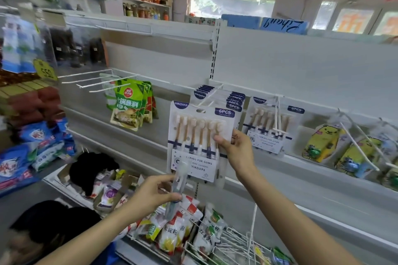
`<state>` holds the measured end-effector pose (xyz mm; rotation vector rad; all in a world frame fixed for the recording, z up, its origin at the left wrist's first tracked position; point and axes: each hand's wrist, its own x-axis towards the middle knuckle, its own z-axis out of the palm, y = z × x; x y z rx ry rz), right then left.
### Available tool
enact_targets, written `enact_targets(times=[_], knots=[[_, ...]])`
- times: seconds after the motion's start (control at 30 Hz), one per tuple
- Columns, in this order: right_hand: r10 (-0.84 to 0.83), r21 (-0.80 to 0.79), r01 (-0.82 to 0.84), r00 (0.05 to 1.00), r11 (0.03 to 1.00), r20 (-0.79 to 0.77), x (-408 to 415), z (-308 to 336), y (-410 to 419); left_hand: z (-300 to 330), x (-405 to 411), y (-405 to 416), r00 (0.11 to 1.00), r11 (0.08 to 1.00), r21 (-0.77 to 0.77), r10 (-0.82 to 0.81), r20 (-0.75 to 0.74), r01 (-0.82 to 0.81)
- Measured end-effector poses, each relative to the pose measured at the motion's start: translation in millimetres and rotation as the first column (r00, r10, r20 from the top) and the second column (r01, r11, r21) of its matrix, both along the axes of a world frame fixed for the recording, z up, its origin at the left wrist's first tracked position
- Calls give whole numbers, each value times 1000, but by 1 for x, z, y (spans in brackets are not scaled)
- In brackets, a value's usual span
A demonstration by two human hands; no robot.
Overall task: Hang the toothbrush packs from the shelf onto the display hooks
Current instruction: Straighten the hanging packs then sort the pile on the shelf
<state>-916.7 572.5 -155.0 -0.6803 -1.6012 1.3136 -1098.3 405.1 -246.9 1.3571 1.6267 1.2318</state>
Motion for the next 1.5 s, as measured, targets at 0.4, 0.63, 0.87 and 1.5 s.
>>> enact_targets(times=[0.4, 0.63, 0.87, 1.5], knots=[[-89, 43, 88, 996, 995, 29, -12, -21, -7, -7, -17, 18, 996, 996, -29, -82, 25, 83], [-123, 6, 123, 992, 992, -39, -7, -25, -6, -13, -22, 24, 993, 996, -19, -87, 82, 89], [-172, -18, 172, 985, 985, 16, -13, -18, 15, -2, -14, 24, 989, 992, 15, -126, 77, 125], [-364, 70, 365, 851, 928, 378, -26, -12, 64, 9, 23, 45, 982, 988, 18, -154, 106, 153]])
